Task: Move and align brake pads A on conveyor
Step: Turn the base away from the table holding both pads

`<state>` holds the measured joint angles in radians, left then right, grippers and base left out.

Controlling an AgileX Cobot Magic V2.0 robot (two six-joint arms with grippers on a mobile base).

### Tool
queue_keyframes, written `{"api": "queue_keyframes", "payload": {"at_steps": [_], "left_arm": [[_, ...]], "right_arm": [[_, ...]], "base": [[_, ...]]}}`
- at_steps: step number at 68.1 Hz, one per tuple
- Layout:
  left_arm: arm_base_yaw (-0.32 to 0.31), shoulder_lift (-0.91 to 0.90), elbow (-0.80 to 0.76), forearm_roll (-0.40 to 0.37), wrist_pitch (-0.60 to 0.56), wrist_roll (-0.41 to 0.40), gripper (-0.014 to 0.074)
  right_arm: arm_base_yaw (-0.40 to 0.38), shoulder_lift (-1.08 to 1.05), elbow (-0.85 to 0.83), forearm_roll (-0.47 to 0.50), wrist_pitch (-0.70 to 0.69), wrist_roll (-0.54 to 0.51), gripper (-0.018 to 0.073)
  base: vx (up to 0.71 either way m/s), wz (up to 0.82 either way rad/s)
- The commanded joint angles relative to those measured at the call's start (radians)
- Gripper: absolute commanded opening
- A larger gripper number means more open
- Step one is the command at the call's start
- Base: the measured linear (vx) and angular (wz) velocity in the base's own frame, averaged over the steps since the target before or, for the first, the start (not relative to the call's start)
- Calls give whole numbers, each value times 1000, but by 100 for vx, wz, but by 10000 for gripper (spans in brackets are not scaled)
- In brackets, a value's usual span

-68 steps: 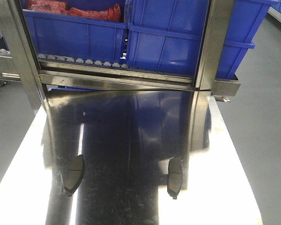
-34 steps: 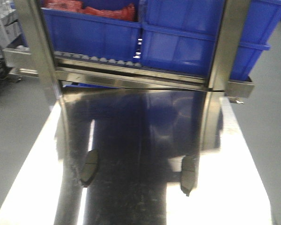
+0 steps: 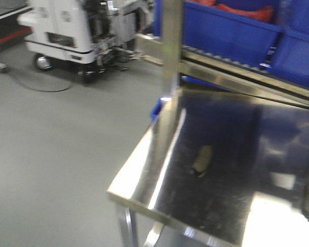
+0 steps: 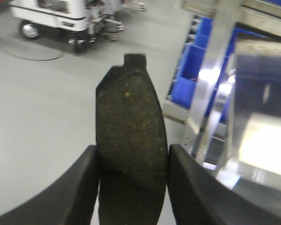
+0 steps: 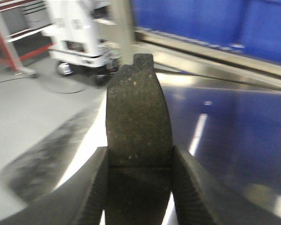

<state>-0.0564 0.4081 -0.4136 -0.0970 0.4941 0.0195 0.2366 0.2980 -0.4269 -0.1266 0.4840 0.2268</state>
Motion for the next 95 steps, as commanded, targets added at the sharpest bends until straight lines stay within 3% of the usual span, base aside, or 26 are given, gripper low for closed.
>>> {"api": "queue_keyframes", "payload": {"at_steps": [1, 95], "left_arm": [[-4, 7, -28, -10, -87, -11, -6], [-3, 2, -28, -10, -79, -11, -6]], "right_arm": [[-4, 5, -32, -7, -97, -9, -7], [-4, 5, -32, -7, -98, -9, -7]], "base": [[-19, 78], [-15, 77]]}}
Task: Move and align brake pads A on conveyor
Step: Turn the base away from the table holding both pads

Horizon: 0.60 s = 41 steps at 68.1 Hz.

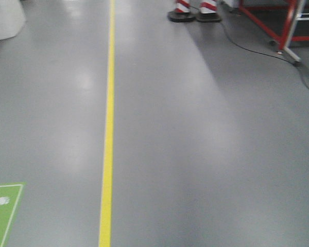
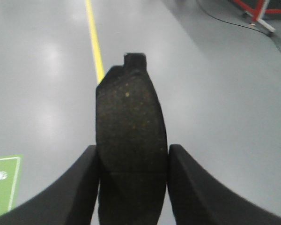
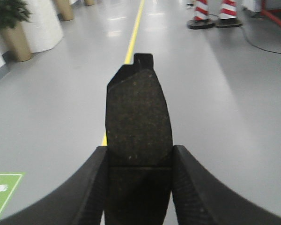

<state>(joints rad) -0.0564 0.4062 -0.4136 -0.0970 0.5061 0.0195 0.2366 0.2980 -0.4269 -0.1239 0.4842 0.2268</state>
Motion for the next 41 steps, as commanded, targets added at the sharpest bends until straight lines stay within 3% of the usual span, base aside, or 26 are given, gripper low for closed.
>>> {"api": "queue_keyframes", "payload": {"at_steps": [1, 16, 41], "left_arm": [[-3, 4, -28, -10, -91, -11, -6], [-3, 4, -28, -10, -91, -11, -6], [-3, 4, -28, -10, -91, -11, -6]], "right_arm": [[-4, 5, -32, -10, -98, -9, -7], [-4, 5, -32, -10, -98, -9, -7], [-4, 5, -32, -10, -98, -9, -7]], "base": [[0, 58], [3, 38], [12, 15]]}}
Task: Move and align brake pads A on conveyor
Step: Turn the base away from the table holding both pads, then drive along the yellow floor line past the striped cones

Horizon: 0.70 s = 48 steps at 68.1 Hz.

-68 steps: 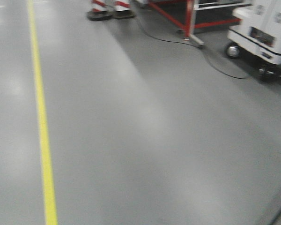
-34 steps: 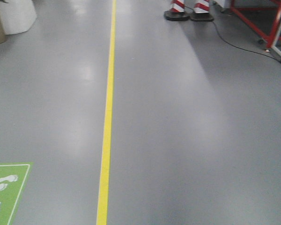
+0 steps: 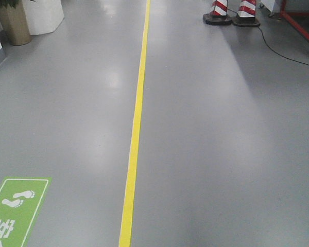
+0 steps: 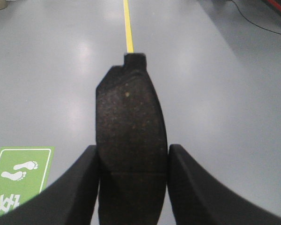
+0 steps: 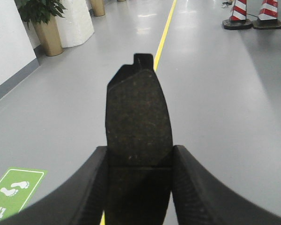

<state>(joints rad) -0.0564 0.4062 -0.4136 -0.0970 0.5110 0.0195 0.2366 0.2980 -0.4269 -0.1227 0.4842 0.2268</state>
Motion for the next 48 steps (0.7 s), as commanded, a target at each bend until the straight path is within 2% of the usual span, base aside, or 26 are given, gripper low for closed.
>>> {"api": "queue_keyframes", "payload": {"at_steps": [1, 23, 48], "left_arm": [[-3, 4, -28, -10, -96, -11, -6], [-3, 4, -28, -10, -96, -11, -6], [-3, 4, -28, -10, -95, -11, -6]], "right_arm": [[-4, 5, -32, -11, -98, -9, -7], [-4, 5, -32, -11, -96, -9, -7], [-4, 5, -32, -11, -96, -9, -7]], "base": [[19, 12], [29, 5], [47, -5]]}}
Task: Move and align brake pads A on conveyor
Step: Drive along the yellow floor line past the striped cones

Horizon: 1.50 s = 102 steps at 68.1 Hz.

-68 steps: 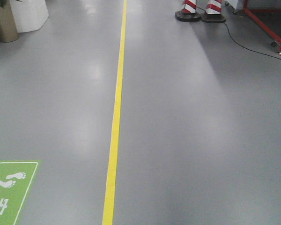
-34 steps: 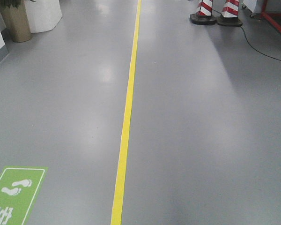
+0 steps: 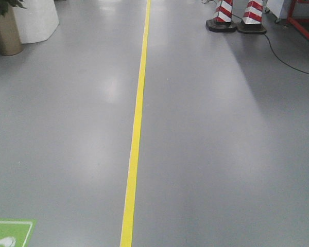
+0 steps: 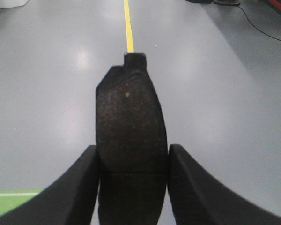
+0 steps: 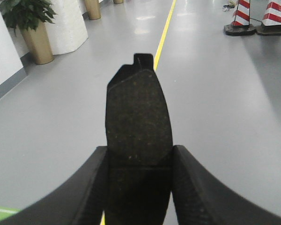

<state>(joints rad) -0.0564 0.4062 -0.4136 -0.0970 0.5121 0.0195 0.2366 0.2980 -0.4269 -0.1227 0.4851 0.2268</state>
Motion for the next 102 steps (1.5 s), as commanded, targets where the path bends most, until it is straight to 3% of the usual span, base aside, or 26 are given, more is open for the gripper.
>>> {"api": "queue_keyframes", "payload": {"at_steps": [1, 102], "left_arm": [[-3, 4, -28, -10, -96, -11, -6], [-3, 5, -28, -10, -96, -11, -6]], "right_arm": [[-4, 5, -32, -11, -97, -9, -7], [-4, 5, -32, -11, -101, -9, -7]], "base": [[54, -10], [61, -4]]}}
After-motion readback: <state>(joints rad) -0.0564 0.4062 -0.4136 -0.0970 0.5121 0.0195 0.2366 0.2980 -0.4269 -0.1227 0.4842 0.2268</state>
